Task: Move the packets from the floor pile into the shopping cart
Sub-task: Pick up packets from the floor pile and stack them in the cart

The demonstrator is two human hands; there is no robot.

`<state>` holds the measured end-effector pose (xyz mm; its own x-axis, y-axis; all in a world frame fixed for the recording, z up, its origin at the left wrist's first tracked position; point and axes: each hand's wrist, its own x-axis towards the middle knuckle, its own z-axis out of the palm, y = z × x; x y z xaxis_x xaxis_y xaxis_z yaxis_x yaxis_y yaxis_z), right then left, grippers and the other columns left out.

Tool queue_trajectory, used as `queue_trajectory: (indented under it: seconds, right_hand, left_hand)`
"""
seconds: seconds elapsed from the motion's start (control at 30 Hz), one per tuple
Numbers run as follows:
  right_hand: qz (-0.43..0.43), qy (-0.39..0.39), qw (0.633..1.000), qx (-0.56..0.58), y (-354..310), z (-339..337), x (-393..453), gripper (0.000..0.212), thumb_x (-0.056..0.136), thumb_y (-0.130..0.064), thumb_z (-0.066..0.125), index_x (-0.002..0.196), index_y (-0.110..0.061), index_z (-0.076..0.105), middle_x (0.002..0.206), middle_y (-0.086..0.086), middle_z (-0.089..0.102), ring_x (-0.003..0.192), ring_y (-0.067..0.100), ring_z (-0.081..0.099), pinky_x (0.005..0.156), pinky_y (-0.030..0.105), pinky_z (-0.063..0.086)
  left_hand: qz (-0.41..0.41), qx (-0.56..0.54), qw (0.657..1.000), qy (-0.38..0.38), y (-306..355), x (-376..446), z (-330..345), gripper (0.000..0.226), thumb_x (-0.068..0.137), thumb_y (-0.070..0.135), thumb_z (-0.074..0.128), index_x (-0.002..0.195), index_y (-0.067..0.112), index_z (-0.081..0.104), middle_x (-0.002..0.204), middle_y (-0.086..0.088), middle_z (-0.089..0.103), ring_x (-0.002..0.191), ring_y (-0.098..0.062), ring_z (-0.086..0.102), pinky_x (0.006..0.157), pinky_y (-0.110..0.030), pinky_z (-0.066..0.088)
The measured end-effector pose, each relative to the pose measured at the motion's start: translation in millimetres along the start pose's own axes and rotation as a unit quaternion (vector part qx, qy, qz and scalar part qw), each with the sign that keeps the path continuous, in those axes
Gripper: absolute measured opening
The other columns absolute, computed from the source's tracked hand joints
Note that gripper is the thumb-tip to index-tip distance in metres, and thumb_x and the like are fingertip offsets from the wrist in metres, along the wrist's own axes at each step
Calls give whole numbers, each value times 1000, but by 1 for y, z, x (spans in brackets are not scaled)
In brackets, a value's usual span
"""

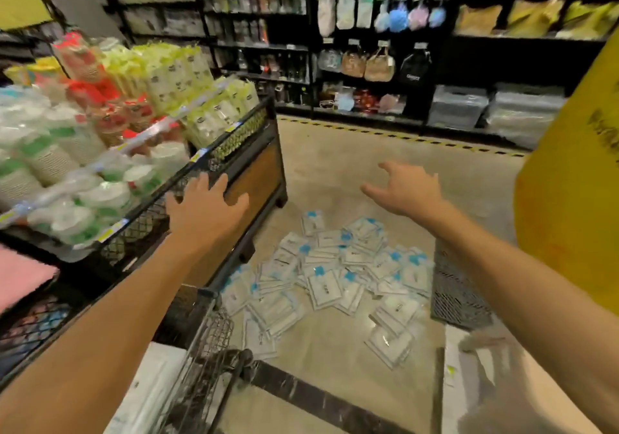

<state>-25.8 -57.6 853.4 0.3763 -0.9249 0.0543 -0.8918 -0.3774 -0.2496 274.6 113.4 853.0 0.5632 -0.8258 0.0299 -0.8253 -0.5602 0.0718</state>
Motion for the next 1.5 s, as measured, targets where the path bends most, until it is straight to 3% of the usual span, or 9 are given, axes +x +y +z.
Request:
queue_trajectory:
  seconds: [0.23,0.37,0.57,0.8,0.93,1.23,1.37,1.5]
  right_hand:
    - [65,-26,998,3,141,13,22,87,87,-80,46,153,-24,42,153,8,52,138,38,49,113,66,37]
    - [104,-41,994,0,185,33,32,84,89,-76,50,155,-25,40,154,8,51,139,38,47,114,69,32]
    - [141,-62,988,14,216,73,56,82,90,-74,51,154,-24,40,155,6,49,140,38,46,114,73,25]
    - [218,-96,971,-13,222,136,100,83,89,-74,52,153,-23,39,155,7,48,138,38,47,113,68,31]
    - [259,-104,960,-18,216,175,125,77,90,-72,55,148,-23,43,147,7,54,132,38,51,107,60,43]
    - [332,-179,926,-16,267,332,164,86,91,-70,54,157,-20,31,157,10,45,138,41,45,108,61,42]
    - [358,-214,909,-13,316,442,172,92,91,-70,54,162,-19,24,158,14,45,141,40,44,110,57,42]
    - [370,-248,895,-15,362,573,173,93,92,-71,52,163,-19,20,160,13,42,142,38,43,108,53,42]
  left_hand:
    - [45,12,998,-31,119,38,39,76,97,73,28,161,32,21,170,-5,14,156,-26,13,121,-65,9]
    - [66,31,996,-50,150,56,65,76,97,71,28,161,30,23,169,-7,17,155,-27,15,121,-66,10]
    - [70,45,993,-82,161,105,111,76,97,71,30,161,30,23,168,-8,20,154,-28,17,121,-65,10]
    - [100,39,984,-140,160,184,186,74,98,66,34,161,28,24,168,-7,21,154,-27,18,121,-63,11]
    - [112,33,976,-183,146,239,241,74,98,65,35,161,28,22,167,-8,23,153,-28,21,121,-62,12]
    - [125,67,961,-239,149,311,416,71,99,60,38,160,27,22,164,-10,28,147,-33,30,120,-58,19]
    - [103,51,955,-274,170,318,539,74,98,62,35,161,26,22,166,-10,25,151,-32,26,121,-55,18]
    - [73,17,954,-291,184,304,683,85,86,67,30,160,25,29,163,-12,32,148,-33,33,118,-56,29]
